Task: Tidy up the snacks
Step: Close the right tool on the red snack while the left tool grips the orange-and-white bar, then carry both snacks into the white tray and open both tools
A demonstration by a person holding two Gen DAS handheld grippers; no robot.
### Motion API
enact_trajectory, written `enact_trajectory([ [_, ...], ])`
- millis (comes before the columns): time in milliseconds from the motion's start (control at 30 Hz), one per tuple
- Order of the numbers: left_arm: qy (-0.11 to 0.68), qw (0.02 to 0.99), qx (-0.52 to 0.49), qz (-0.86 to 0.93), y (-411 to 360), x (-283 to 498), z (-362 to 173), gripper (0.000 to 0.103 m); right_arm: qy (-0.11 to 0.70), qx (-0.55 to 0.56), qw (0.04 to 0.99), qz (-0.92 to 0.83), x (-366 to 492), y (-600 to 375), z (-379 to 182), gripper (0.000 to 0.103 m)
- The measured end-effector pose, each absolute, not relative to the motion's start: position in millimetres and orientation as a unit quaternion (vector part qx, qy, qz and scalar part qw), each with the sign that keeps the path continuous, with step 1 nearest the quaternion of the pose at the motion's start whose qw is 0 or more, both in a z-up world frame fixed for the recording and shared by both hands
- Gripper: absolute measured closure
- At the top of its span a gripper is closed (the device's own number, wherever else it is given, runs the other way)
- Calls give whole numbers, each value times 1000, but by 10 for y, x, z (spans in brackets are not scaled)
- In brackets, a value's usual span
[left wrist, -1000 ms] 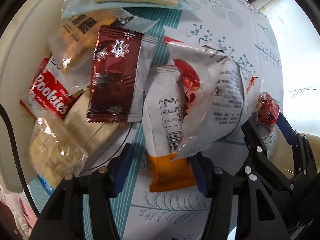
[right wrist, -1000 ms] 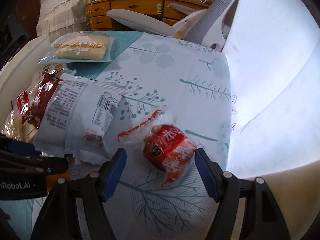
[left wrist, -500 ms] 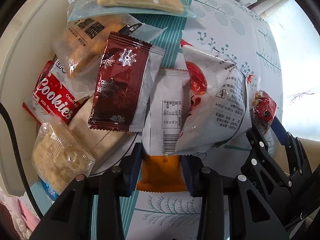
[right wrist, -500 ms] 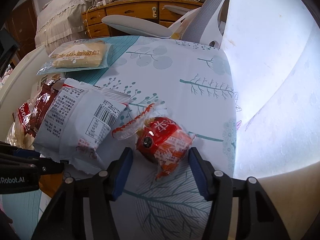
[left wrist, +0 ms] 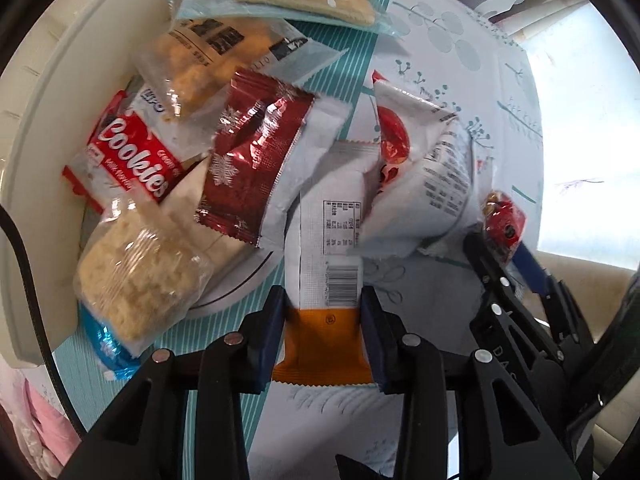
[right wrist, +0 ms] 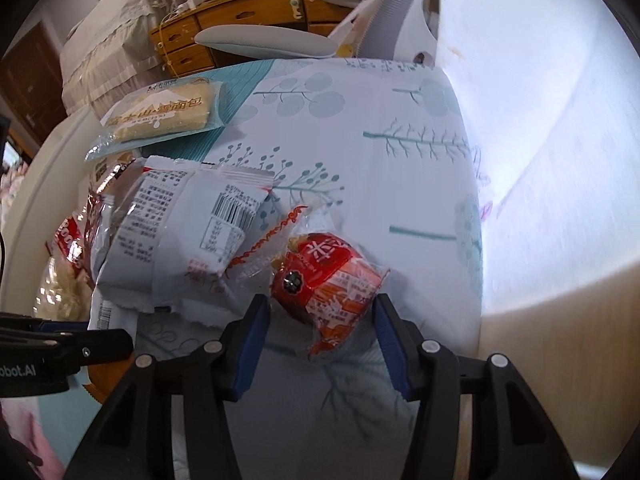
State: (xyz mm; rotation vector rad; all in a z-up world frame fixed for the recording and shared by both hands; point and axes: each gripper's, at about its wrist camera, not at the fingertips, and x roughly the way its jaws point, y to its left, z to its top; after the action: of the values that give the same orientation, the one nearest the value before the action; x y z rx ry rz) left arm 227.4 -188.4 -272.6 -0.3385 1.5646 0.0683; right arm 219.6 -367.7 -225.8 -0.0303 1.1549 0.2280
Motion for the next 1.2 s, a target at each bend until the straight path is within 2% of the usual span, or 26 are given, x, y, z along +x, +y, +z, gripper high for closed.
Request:
enact_trajectory([
  [467, 680, 717, -152, -22, -1446, 1870, -2069, 71, 587, 88, 799, 95, 1754, -3706, -2142, 50],
  [767, 665, 737, -104, -62, -1558, 1605, -1655, 71, 579, 104, 802, 105, 1435, -3575, -1888, 50],
  [1200, 612, 781, -33, -119, -1285, 1354, -1051, 71, 554, 121, 812, 139, 1063, -3050, -1430, 50],
])
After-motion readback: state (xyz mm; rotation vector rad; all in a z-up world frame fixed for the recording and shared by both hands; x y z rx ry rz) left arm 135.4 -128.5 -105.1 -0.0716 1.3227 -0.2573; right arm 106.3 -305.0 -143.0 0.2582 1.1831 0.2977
